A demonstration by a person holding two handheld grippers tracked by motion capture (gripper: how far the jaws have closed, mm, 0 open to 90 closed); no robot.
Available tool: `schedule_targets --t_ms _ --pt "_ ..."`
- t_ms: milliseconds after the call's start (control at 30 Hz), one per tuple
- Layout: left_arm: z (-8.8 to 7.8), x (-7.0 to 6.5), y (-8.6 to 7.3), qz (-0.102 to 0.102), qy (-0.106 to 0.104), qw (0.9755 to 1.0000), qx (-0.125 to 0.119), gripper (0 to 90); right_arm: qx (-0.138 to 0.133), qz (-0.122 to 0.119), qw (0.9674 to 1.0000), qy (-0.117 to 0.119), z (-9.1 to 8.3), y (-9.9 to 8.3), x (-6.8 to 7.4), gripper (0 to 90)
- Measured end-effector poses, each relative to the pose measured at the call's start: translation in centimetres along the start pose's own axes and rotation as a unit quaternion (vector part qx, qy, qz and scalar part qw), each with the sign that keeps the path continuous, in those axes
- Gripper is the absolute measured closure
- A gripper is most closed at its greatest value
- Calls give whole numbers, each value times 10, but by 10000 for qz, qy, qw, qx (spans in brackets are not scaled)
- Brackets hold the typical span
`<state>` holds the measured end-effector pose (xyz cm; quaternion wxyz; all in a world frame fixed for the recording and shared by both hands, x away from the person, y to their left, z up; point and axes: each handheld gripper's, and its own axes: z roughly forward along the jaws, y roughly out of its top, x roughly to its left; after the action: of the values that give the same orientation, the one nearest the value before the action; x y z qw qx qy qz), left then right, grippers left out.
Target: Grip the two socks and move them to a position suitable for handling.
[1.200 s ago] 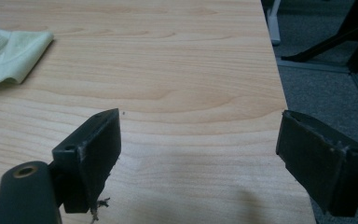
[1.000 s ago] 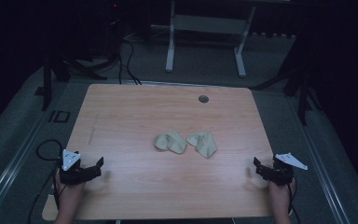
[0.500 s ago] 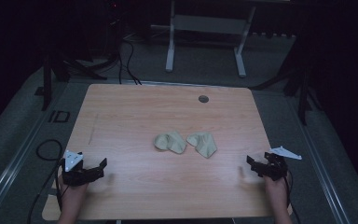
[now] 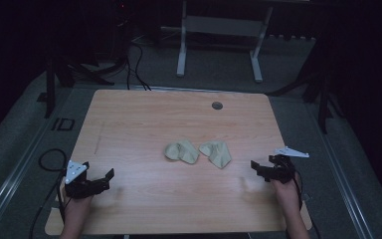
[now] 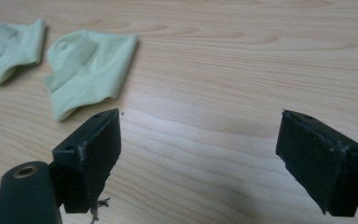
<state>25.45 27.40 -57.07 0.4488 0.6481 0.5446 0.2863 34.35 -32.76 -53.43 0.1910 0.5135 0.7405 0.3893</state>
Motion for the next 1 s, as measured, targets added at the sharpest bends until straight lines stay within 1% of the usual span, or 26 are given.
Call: schedule_targets --t_ms 67,100,133,200,267,300,333,400,433,533,567,667,700,800,833,933,1000 --pt "1 -3 0 64 -23 10000 22 14 83 -103 9999 -92 7 3 6 139" --pt "1 -4 0 100 -42 9999 32 14 95 -129 9999 -45 9 4 8 139" --pt "2 -6 0 103 -73 9999 48 13 135 -158 9998 54 13 6 11 139" --pt "3 -8 0 151 -92 9998 89 14 232 -260 9993 106 20 8 16 139" --pt "4 -11 0 212 -132 9996 105 14 325 -331 9987 207 28 11 22 139" --pt "4 -12 0 221 -147 9996 107 14 356 -342 9985 223 32 12 24 139" --pt "4 -12 0 212 -159 9996 104 13 375 -332 9983 286 34 14 26 139" --pt "4 -13 0 218 -176 9995 110 14 413 -356 9980 307 39 18 30 139" --pt "5 -13 0 215 -184 9995 109 13 434 -376 9977 359 41 20 32 139" --pt "5 -15 0 246 -214 9994 127 13 477 -499 9969 379 48 28 38 139" --pt "5 -15 0 246 -214 9994 127 13 477 -499 9969 379 48 28 38 139" --pt "6 -18 -1 275 -265 9992 146 13 522 -634 9957 426 54 38 46 145" --pt "6 -20 -1 296 -270 9991 159 13 548 -702 9950 453 59 44 52 161" --pt "7 -20 -1 318 -293 9989 176 13 605 -787 9938 501 67 49 60 169" --pt "7 -20 -1 325 -297 9989 180 13 619 -821 9934 510 70 51 62 197" --pt "8 -21 -1 326 -288 9989 173 13 572 -773 9938 558 76 56 67 210" --pt "8 -21 -1 324 -293 9989 173 13 629 -831 9928 589 82 58 72 234"
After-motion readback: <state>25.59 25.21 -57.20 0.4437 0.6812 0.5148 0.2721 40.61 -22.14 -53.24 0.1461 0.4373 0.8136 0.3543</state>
